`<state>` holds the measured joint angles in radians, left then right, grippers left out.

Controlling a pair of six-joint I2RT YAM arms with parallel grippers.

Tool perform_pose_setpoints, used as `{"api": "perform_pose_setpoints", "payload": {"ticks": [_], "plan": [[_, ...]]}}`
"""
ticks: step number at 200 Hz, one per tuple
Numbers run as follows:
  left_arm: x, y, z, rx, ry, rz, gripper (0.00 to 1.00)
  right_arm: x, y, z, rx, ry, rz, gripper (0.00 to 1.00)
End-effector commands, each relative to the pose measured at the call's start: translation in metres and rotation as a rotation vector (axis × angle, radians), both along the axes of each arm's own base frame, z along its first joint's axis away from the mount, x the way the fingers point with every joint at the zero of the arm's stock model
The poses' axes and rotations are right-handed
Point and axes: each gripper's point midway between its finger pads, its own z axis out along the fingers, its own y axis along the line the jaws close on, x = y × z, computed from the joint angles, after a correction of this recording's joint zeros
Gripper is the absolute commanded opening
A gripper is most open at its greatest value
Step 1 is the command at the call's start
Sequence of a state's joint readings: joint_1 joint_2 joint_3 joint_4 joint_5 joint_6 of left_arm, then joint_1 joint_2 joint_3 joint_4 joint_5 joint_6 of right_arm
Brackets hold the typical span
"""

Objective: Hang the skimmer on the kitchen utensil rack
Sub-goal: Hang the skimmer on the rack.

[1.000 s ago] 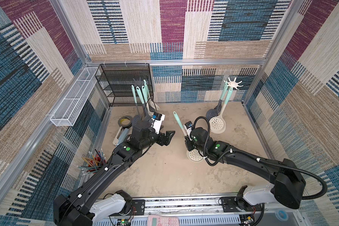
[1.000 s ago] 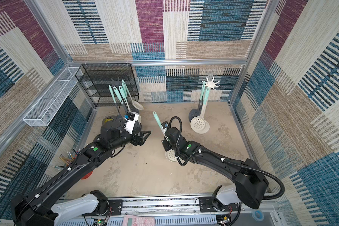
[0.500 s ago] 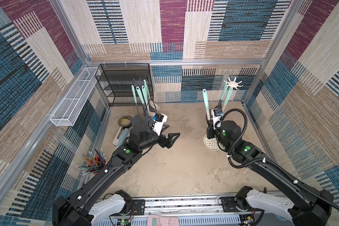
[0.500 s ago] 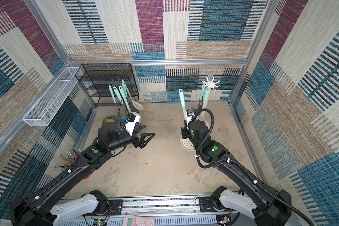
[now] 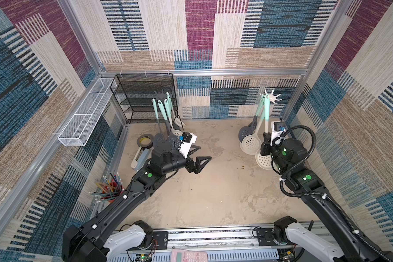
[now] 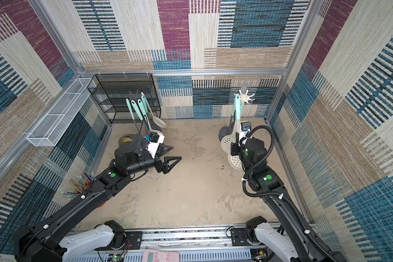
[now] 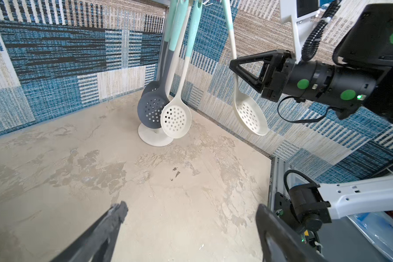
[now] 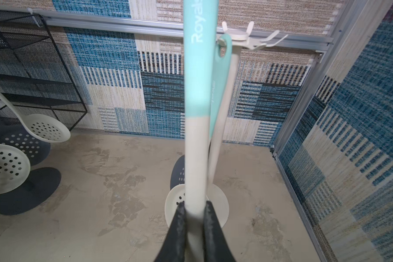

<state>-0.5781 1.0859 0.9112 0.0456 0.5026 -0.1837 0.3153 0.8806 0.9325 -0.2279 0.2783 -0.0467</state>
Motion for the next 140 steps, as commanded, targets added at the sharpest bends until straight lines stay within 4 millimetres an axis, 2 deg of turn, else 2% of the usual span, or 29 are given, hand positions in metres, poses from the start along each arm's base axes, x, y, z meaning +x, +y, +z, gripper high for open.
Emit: {"api": "perform_pose_setpoints", "payload": {"ticks": [1,40,140], "plan": [[-0.006,-0.005,0.011,-0.032,-0.038,-0.049,0.93,0.000,0.000,0.008,0.008,-0.039,0.036,0.05],[-0.011,-0.004,0.014,-0.033,-0.098,-0.073,0.94,-0.001,-0.010,0.002,0.025,-0.044,0.067,0.05],[-0.014,-0.011,0.007,-0.036,-0.085,-0.119,0.94,0.007,-0.033,-0.016,0.066,-0.006,0.076,0.05]]}}
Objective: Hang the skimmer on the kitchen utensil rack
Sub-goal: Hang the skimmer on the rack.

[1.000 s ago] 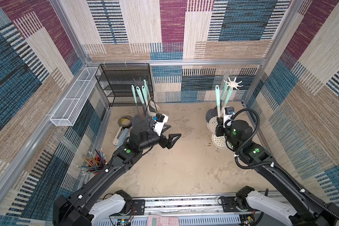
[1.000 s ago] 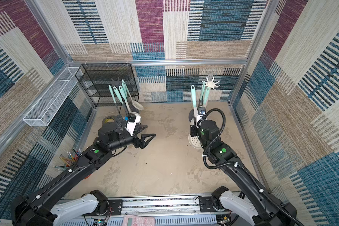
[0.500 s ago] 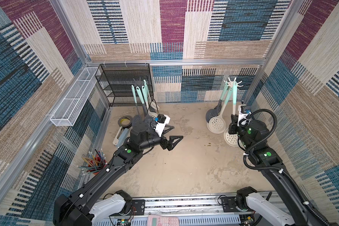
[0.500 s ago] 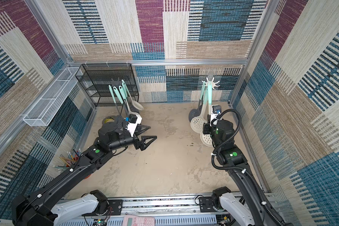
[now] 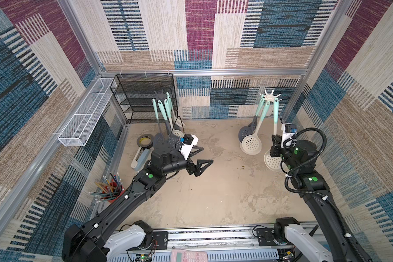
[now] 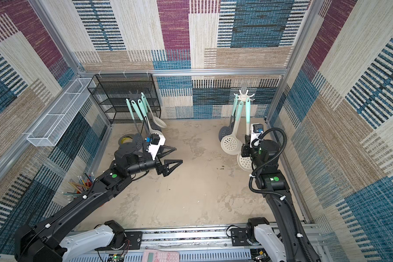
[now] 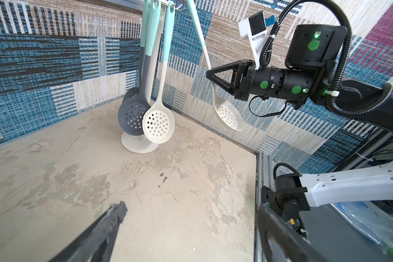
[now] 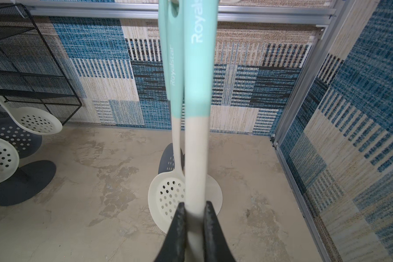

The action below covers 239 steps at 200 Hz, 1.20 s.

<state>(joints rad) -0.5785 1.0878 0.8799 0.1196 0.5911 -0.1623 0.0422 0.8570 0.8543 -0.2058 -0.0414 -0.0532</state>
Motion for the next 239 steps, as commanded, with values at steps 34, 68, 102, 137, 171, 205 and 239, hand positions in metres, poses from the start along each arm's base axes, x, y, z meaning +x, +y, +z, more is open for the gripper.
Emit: {"api": "perform_pose_setpoints", "payload": {"ticks": [34,68,102,137,171,205,239], "plan": [[-0.004,-0.002,0.005,-0.010,-0.045,-0.031,0.94,0.004,-0.001,0.005,0.026,-0.035,0.025,0.05],[-0.003,-0.003,0.004,-0.008,-0.042,-0.032,0.94,0.008,-0.005,-0.003,0.034,-0.008,0.011,0.05],[-0.004,-0.002,0.004,-0.008,-0.045,-0.030,0.94,0.011,-0.010,-0.009,0.040,0.011,-0.011,0.05],[-0.004,-0.002,0.004,-0.008,-0.043,-0.030,0.94,0.012,-0.011,-0.016,0.041,0.027,-0.013,0.05],[-0.004,-0.002,0.005,-0.009,-0.044,-0.029,0.94,0.017,-0.010,-0.024,0.045,0.054,-0.007,0.05],[-0.004,-0.001,0.006,-0.009,-0.049,-0.025,0.94,0.026,-0.008,-0.028,0.049,0.080,0.000,0.05],[-0.005,-0.001,0.007,-0.012,-0.051,-0.026,0.94,0.037,-0.005,-0.025,0.053,0.098,0.019,0.06]]}}
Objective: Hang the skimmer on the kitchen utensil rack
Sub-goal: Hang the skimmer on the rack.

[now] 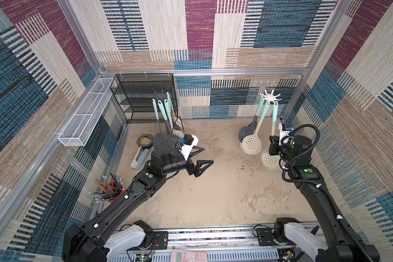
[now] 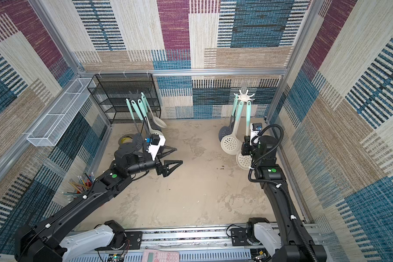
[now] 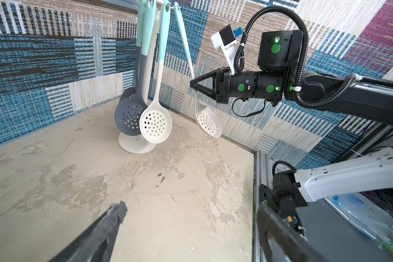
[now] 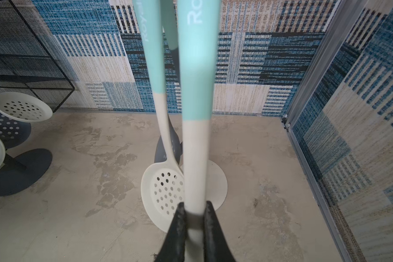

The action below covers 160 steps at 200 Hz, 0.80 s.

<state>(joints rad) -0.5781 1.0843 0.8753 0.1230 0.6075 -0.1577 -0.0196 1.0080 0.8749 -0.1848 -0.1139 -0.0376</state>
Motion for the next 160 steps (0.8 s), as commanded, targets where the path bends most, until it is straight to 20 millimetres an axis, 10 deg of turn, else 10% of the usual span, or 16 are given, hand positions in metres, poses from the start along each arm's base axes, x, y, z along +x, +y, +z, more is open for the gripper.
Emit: {"api": "perform_pose_setpoints", "payload": {"ticks": [1,85,160], "plan": [[-0.002,0.000,0.007,-0.011,-0.046,-0.009,0.94,0.007,0.004,0.009,0.021,-0.012,0.014,0.05],[-0.003,0.001,0.009,-0.010,-0.055,-0.009,0.94,0.020,0.005,-0.010,0.042,0.077,0.018,0.09],[0.000,0.002,0.005,0.008,-0.057,0.005,0.94,0.025,0.001,0.027,0.067,-0.012,-0.013,0.54]]}}
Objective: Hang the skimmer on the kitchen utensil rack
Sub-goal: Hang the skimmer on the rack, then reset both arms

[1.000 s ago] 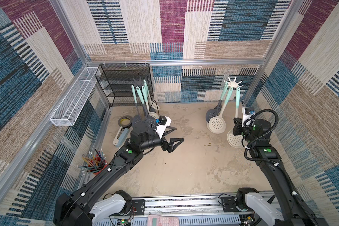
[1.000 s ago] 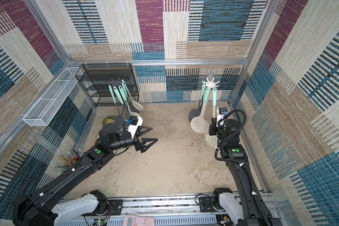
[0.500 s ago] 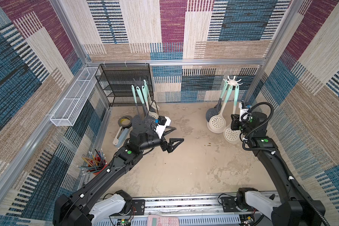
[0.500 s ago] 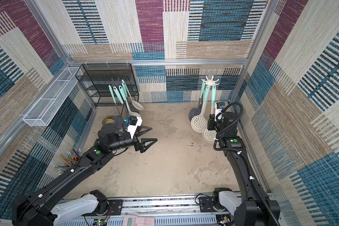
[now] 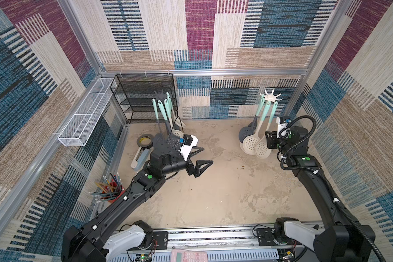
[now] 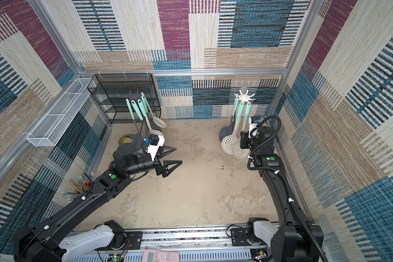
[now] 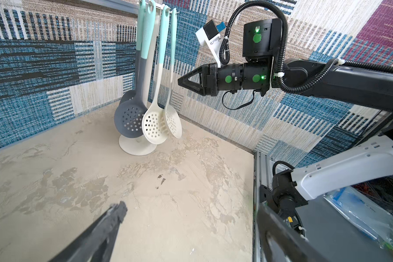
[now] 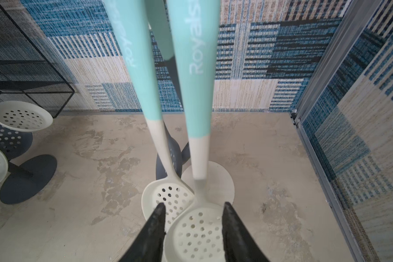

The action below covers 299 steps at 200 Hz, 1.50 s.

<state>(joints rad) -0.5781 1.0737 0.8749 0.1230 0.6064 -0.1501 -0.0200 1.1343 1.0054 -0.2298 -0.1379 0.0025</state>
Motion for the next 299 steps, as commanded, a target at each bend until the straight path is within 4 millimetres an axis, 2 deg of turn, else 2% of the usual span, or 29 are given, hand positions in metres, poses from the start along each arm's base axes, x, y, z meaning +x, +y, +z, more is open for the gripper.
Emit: {"api": "perform_pose_setpoints", "payload": {"ticks": [1,25,37,92,110,116,144,171,196,223,256,299], "plan": [[0.002,0.001,0.002,0.011,-0.042,0.006,0.94,0.000,-0.003,0.019,0.019,-0.057,-0.027,0.55],[0.001,0.002,0.001,0.026,-0.055,0.011,0.94,-0.008,-0.007,0.033,0.026,-0.101,-0.054,0.68],[0.008,0.007,-0.002,0.047,-0.058,0.060,0.96,-0.013,-0.010,0.038,0.030,-0.129,-0.073,0.72],[0.023,0.019,-0.011,0.100,-0.078,0.177,1.00,-0.035,-0.011,0.053,0.097,-0.250,-0.096,0.84],[0.032,0.029,-0.015,0.121,-0.097,0.257,1.00,-0.047,-0.014,0.064,0.107,-0.315,-0.112,0.91],[0.034,0.032,-0.015,0.130,-0.106,0.283,1.00,-0.051,-0.013,0.068,0.108,-0.337,-0.109,0.98],[0.044,0.052,-0.008,0.167,-0.150,0.402,1.00,-0.065,-0.014,0.082,0.112,-0.406,-0.110,0.99],[0.044,0.074,-0.001,0.216,-0.183,0.499,1.00,-0.078,-0.018,0.085,0.116,-0.455,-0.134,0.99],[0.043,0.103,0.004,0.242,-0.193,0.602,1.00,-0.085,-0.026,0.075,0.105,-0.472,-0.178,0.99],[0.044,0.142,-0.006,0.292,-0.171,0.736,1.00,-0.093,-0.030,0.058,0.110,-0.498,-0.201,0.99],[0.045,0.189,-0.039,0.311,-0.126,0.904,1.00,-0.094,-0.036,0.022,0.125,-0.502,-0.239,1.00],[0.051,0.226,-0.093,0.305,-0.091,1.045,1.00,-0.092,-0.038,-0.023,0.163,-0.483,-0.254,0.99]]}}
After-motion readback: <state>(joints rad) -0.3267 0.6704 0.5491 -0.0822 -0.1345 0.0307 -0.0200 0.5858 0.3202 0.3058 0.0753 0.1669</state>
